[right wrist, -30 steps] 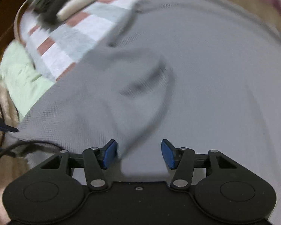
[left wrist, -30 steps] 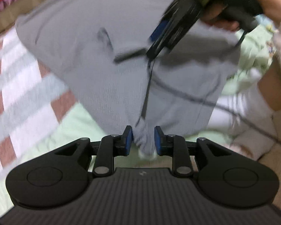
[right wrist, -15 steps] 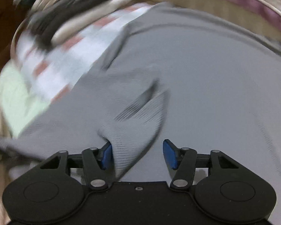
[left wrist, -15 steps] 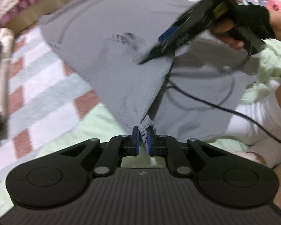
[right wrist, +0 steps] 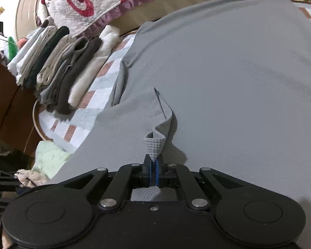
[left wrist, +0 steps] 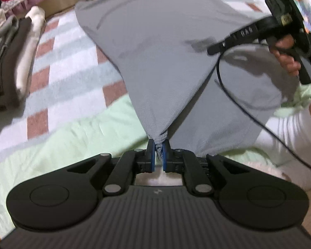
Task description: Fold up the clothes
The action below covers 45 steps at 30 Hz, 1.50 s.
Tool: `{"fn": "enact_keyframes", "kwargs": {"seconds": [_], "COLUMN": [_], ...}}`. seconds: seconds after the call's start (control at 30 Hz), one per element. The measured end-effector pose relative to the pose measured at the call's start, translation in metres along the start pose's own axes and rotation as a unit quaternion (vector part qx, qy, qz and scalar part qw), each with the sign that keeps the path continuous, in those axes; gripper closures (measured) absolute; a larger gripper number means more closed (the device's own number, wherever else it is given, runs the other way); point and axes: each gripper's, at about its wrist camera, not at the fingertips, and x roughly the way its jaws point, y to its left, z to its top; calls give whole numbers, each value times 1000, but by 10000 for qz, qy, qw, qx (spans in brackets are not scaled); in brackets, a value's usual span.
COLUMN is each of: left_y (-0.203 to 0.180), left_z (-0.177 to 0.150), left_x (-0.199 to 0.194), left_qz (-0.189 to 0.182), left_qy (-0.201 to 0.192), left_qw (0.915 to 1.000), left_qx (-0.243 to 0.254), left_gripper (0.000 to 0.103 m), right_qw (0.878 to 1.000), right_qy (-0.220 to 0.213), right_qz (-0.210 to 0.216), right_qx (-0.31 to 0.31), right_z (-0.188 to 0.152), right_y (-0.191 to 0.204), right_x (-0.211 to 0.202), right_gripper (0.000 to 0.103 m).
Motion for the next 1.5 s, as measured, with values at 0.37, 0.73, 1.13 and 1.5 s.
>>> {"fn": "enact_keyframes", "kwargs": {"seconds": [0.37, 0.73, 1.13, 1.5], "left_y": [43, 112, 130, 158], "left_z": [49, 149, 132, 118], "left_x": [-29, 131, 130, 131], "left_qz": [-700, 393, 203, 293], "left_qy": [-1021, -322, -626, -655], "left_qw": [9876, 9754, 9776, 9599], "left_qx": [-964, -2143, -1998, -2710], "left_gripper": [69, 70, 100, 98], "right_qw": [9995, 9997, 9994, 9953], "right_qy": [80, 6, -147, -333], "right_qz": [-268, -228, -129, -379], "right_qx": [-165, -117, -274, -830], "right_z": [-8, -9, -10, -2], "right_y": [3, 3, 7, 17], "right_x": [14, 17, 18, 22], "right_gripper": [91, 81, 75, 99]}}
